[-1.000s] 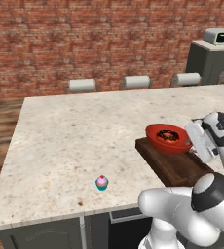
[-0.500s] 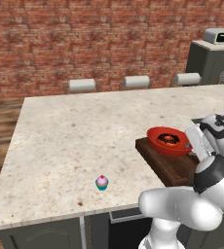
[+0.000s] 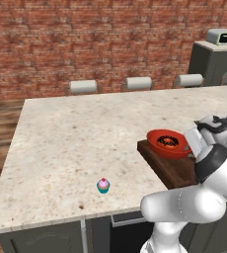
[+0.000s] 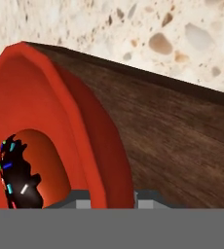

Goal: Place the bowl with donut and the cupcake onto the tray.

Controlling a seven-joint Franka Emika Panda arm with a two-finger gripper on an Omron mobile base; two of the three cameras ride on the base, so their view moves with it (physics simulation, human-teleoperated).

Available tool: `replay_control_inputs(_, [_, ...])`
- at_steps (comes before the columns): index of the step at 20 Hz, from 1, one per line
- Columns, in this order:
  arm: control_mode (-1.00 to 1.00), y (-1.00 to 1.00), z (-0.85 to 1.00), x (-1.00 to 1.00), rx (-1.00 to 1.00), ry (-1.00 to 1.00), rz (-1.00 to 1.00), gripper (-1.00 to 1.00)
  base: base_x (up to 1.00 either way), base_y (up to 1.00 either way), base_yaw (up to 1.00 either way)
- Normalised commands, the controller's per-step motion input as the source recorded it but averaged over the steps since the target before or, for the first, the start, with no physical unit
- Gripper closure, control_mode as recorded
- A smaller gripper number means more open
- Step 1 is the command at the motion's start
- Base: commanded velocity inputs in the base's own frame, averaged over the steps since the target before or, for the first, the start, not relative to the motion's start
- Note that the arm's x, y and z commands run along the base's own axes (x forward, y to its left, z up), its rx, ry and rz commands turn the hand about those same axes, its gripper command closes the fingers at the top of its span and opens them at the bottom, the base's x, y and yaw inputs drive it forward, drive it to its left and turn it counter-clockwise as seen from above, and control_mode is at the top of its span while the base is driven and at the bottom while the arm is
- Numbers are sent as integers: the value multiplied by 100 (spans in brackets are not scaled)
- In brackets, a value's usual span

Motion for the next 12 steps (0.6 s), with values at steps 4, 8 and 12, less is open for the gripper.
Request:
replay_control_inputs(4, [-100,0,-22,17,0,0,0,100,0,0,0])
replay_control_inputs(8, [-100,0,-23,5,0,0,0,100,0,0,0])
replay_control_inputs(12, [-100,0,-3,0,0,0,0,100,0,0,0])
